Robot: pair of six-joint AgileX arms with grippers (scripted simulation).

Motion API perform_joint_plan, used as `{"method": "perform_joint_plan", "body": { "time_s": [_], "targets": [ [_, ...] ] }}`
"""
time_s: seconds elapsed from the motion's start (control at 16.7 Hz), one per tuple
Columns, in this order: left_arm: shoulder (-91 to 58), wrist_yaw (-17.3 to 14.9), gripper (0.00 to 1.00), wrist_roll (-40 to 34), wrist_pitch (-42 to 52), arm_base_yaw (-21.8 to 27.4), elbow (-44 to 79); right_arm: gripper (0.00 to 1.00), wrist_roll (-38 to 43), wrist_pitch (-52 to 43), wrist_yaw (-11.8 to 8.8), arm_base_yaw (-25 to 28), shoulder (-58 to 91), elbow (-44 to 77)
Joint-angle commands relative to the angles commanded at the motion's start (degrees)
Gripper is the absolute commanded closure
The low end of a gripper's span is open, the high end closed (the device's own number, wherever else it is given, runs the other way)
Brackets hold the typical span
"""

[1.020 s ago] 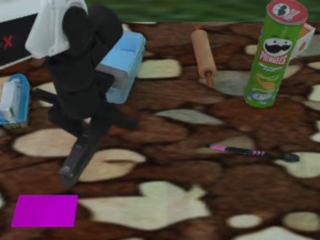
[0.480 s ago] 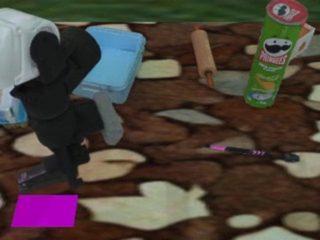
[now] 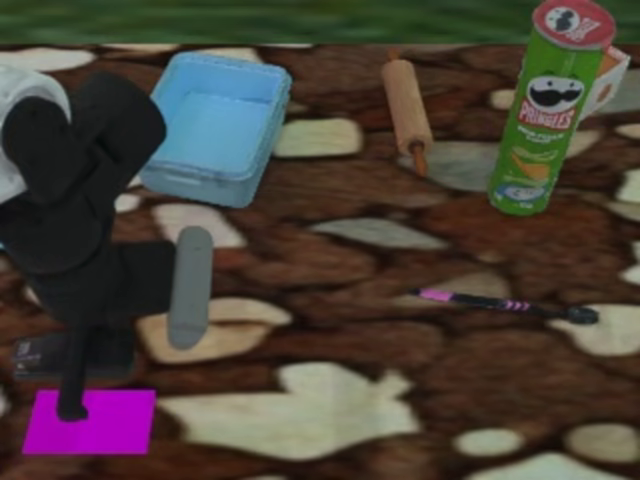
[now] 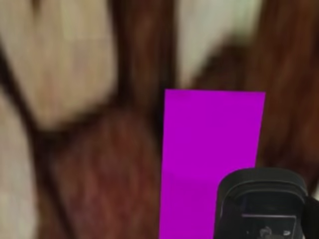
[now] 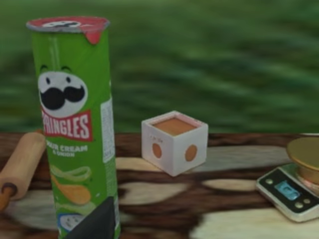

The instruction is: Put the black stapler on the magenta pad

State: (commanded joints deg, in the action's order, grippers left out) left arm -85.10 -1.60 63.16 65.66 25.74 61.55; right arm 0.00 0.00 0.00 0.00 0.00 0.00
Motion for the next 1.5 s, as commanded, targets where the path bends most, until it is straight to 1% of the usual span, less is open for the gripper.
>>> {"method": "perform_joint_plan", "body": {
  "time_s": [0.36, 0.54, 0.9, 1.02, 1.26, 1.5],
  "targets": [
    [-0.4, 0.1, 1.0, 0.2, -0.9, 0.1, -0.5, 0.0, 0.0, 0.0, 0.0, 0.0, 0.0, 0.0],
    [-1.9, 0.1, 1.0, 1.2, -6.3, -1.0, -4.4, 0.0, 0.0, 0.0, 0.0, 0.0, 0.0, 0.0],
    [-6.3, 0.0, 1.0, 4.0, -21.8, -3.9, -15.3, 0.0, 0.0, 0.0, 0.0, 0.0, 0.0, 0.0],
    [-7.0, -0.1, 1.0, 4.5, -24.0, -4.4, -17.1, 0.0, 0.0, 0.0, 0.0, 0.0, 0.0, 0.0],
    [-7.1, -0.1, 1.0, 4.6, -24.2, -4.4, -17.2, 0.0, 0.0, 0.0, 0.0, 0.0, 0.0, 0.0],
    [-7.1, -0.1, 0.7, 4.6, -24.2, -4.4, -17.2, 0.0, 0.0, 0.0, 0.0, 0.0, 0.0, 0.0]
  ]
}}
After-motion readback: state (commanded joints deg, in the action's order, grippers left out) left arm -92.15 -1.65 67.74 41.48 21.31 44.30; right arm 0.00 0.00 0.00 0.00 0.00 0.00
